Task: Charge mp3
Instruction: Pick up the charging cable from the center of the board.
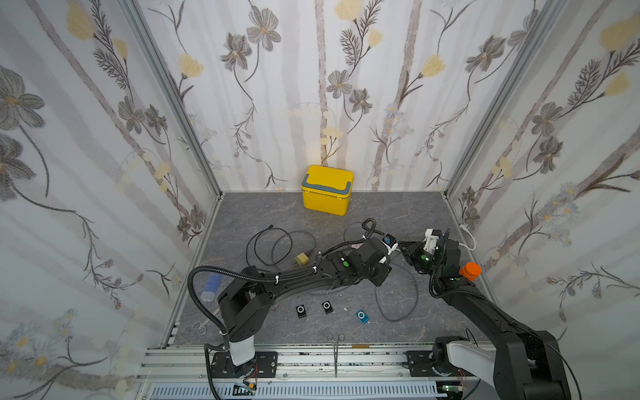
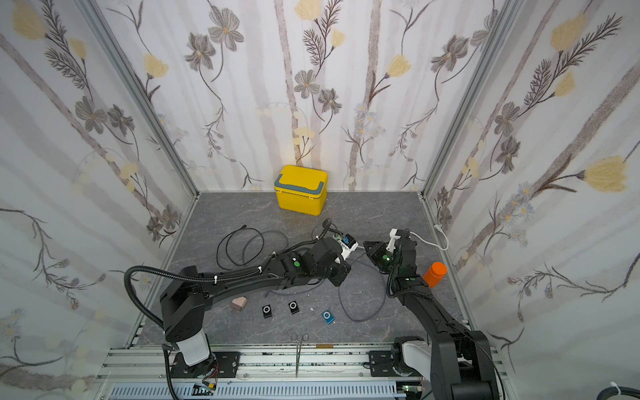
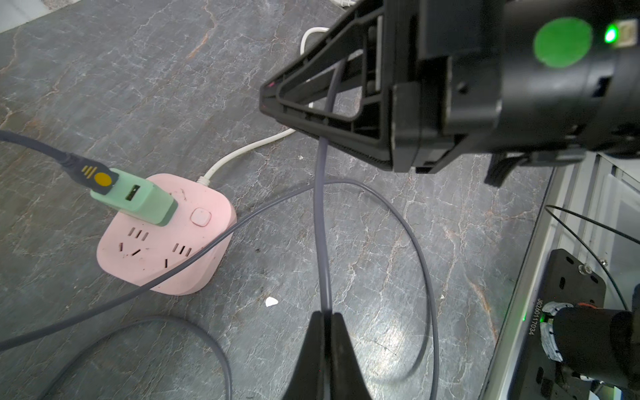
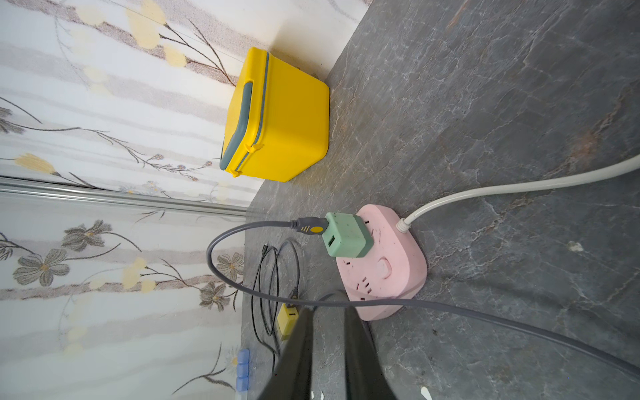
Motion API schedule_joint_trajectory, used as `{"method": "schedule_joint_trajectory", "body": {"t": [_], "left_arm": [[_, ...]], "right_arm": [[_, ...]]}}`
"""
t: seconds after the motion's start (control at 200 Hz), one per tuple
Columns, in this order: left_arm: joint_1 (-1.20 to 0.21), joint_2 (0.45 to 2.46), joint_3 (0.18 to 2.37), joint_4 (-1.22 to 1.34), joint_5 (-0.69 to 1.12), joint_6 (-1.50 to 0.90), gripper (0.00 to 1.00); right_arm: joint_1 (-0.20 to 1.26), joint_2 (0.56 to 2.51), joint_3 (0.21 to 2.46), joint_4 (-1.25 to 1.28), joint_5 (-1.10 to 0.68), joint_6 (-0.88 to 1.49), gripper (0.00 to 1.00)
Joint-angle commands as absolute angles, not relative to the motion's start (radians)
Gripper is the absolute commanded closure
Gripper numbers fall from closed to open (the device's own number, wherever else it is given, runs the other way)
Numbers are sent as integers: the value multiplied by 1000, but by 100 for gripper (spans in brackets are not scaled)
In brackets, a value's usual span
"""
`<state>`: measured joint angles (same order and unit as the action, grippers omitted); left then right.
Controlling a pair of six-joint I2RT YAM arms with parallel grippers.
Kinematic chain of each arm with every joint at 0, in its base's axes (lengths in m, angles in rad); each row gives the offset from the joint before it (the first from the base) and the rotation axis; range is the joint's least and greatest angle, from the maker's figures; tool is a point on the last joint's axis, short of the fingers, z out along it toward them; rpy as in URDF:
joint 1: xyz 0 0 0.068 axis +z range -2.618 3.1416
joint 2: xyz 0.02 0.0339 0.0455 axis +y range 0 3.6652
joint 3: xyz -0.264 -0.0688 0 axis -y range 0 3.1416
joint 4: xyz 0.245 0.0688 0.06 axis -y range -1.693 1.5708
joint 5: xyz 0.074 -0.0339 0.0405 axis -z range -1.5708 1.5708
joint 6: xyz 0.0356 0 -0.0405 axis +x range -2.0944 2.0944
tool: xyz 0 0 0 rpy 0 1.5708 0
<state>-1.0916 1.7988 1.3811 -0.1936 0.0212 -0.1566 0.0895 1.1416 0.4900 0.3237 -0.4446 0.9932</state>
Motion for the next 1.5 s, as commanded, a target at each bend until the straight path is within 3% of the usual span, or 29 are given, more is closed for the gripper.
{"method": "schedule_joint_trajectory", "body": {"t": [0.0,0.16,0.295,0.42,0.615,0.894,1.194,1.494], "left_arm": [[-1091,1799,1376,-154,-4,-152,80],[-1069,1708,1315,-132,17,-153,51],[-1007,1580,1233,-117,113,-175,47],[-936,1463,1185,-103,216,-190,43],[-827,1380,1202,-154,324,-163,42],[-739,1430,1280,-251,522,-47,45],[-734,1444,1360,-309,689,75,45],[-733,1419,1301,-268,778,102,47]], "right_arm": [[90,1147,523,350,-521,929,87],[90,1152,618,207,-612,722,88],[94,1162,662,165,-734,600,93],[118,1182,699,104,-821,492,91],[183,1185,779,-24,-901,306,94],[296,1090,833,-172,-990,48,95],[394,1026,854,-261,-953,-93,92],[429,975,841,-225,-924,-135,93]]}}
